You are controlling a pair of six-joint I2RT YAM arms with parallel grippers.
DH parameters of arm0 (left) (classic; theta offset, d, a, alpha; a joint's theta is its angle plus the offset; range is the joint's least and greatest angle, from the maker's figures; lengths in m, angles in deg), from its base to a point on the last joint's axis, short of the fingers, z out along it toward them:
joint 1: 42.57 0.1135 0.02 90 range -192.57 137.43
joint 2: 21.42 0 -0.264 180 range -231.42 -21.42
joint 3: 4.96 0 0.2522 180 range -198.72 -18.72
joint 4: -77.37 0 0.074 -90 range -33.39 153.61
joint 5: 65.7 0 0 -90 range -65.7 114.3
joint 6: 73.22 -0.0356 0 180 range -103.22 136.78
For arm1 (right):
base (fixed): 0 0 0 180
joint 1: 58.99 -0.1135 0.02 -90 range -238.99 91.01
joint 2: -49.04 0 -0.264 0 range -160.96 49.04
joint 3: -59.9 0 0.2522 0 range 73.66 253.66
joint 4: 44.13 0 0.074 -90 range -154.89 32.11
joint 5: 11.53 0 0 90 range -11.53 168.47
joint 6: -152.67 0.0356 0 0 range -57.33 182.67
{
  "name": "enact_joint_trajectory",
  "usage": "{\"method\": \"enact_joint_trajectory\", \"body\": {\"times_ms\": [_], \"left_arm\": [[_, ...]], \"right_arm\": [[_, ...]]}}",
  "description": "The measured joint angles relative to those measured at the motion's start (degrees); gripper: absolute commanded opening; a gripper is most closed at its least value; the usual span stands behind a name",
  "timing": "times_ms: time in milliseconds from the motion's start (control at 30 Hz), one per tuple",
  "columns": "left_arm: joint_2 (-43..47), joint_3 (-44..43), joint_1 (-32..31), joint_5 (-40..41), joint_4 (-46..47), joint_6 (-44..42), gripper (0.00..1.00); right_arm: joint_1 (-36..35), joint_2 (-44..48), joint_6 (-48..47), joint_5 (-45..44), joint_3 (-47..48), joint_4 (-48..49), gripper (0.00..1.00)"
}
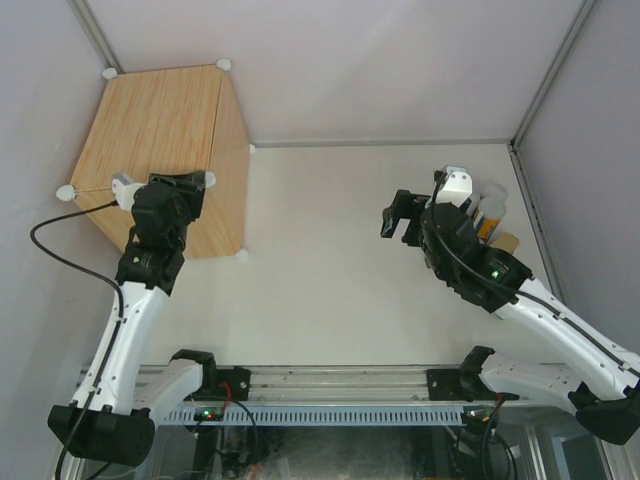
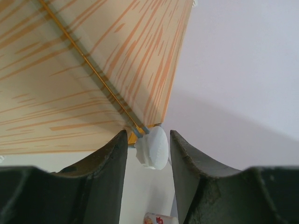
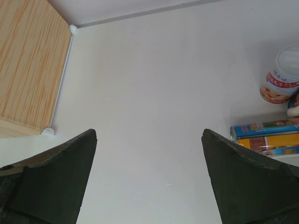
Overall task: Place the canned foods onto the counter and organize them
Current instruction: Move the counter to the center of the board.
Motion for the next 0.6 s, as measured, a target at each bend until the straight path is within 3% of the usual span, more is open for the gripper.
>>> {"method": "enact_joint_trajectory", "body": {"times_ms": [333,600], "left_arm": [[-1.5,0.0,-0.6,-0.5,1.8,0.1,0.39],[-2.2,0.0,-1.1,-1.6,3.3,-0.2,0.1]], "right_arm": [[0.0,0.0,0.2,-0.2,0.0,-0.3,0.94],[0.0,0.0,0.2,-0.4,0.0,-0.3,0.94]]}}
